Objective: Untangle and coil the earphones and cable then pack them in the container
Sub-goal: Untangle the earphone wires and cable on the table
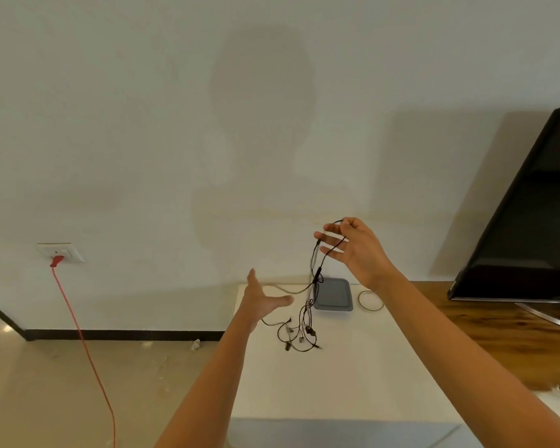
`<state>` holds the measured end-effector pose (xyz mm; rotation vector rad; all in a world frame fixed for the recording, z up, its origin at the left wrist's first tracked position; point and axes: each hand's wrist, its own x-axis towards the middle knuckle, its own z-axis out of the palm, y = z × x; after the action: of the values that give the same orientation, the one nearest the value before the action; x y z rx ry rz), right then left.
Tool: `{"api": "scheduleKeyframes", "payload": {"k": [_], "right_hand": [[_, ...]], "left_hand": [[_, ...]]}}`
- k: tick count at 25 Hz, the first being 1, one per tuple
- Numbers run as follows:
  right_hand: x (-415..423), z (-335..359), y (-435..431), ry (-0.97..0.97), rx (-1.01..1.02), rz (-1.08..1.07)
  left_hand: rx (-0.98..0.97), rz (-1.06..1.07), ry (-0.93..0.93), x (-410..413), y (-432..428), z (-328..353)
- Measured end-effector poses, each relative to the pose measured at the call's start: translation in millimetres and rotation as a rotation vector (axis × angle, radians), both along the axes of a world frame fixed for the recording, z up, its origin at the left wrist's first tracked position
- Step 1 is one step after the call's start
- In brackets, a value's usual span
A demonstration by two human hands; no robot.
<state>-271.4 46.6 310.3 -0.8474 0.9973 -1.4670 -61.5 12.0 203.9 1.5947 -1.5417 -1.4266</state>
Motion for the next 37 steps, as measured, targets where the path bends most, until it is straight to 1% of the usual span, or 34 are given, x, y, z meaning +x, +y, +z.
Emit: {"api": "scheduleKeyframes", "payload": {"k": [3, 5, 9, 13, 14, 17, 18, 19, 20, 21, 22, 23, 24, 25, 26, 27, 28, 30, 32, 33, 35, 37], "right_hand": [[14, 1, -5, -0.119, 0.022, 0.003], [22, 1, -9, -0.163, 0.025, 0.018], [23, 0, -19, -0.247, 0.032, -0.010], [18, -5, -23, -0.446, 0.081, -0.002], [17, -6, -23, -0.468, 0.101, 0.007], [16, -14, -23, -0.498, 0.136, 0.000], [13, -17, -24, -0.469, 0.153, -0.003], [8, -21, -24, -0.361, 0.173, -0.009], [0, -26, -24, -0.128, 0.192, -0.007], [-7, -32, -23, 0.245, 0.201, 0.023], [-12, -39, -21, 0.664, 0.198, 0.080], [-13, -49, -19, 0.998, 0.169, 0.161], [-14, -59, -19, 1.212, 0.139, 0.236], [-13, -65, -19, 1.284, 0.118, 0.257], [-13, -68, -18, 1.264, 0.104, 0.245], [-14, -70, -18, 1.198, 0.095, 0.221], [-19, -71, -18, 1.093, 0.099, 0.191], [-32, -67, -20, 0.791, 0.141, 0.140], [-48, -62, -22, 0.492, 0.186, 0.025], [-57, -59, -23, 0.379, 0.199, -0.041], [-74, -51, -25, 0.250, 0.198, -0.149], [-88, -44, -25, 0.213, 0.180, -0.205]], "left_hand": [[-0.188, -0.137, -0.094, -12, -5, -5], [-0.239, -0.196, -0.109, -20, -4, -10], [-0.228, -0.178, -0.118, -28, -2, -19], [-0.046, -0.157, 0.012, -39, 3, -23], [-0.035, -0.130, 0.013, -44, 4, -21], [-0.077, -0.061, 0.003, -56, 4, -16], [-0.084, -0.046, 0.015, -56, 3, -14], [-0.086, -0.026, 0.041, -55, 2, -12], [-0.088, -0.001, 0.091, -52, 0, -12], [-0.099, 0.022, 0.163, -50, -2, -12], [-0.116, 0.033, 0.237, -47, -3, -11], [-0.132, 0.029, 0.300, -46, -4, -10], [-0.149, 0.017, 0.318, -45, -6, -9], [-0.167, 0.007, 0.289, -44, -8, -10], [-0.185, 0.005, 0.234, -43, -9, -11], [-0.196, 0.021, 0.186, -41, -12, -12], [-0.189, 0.058, 0.160, -37, -14, -14], [-0.138, 0.173, 0.147, -27, -18, -20], [-0.080, 0.287, 0.154, -14, -22, -25], [-0.055, 0.330, 0.149, -9, -24, -29], [-0.030, 0.382, 0.118, 2, -28, -34], [-0.022, 0.390, 0.096, 8, -30, -38]]}}
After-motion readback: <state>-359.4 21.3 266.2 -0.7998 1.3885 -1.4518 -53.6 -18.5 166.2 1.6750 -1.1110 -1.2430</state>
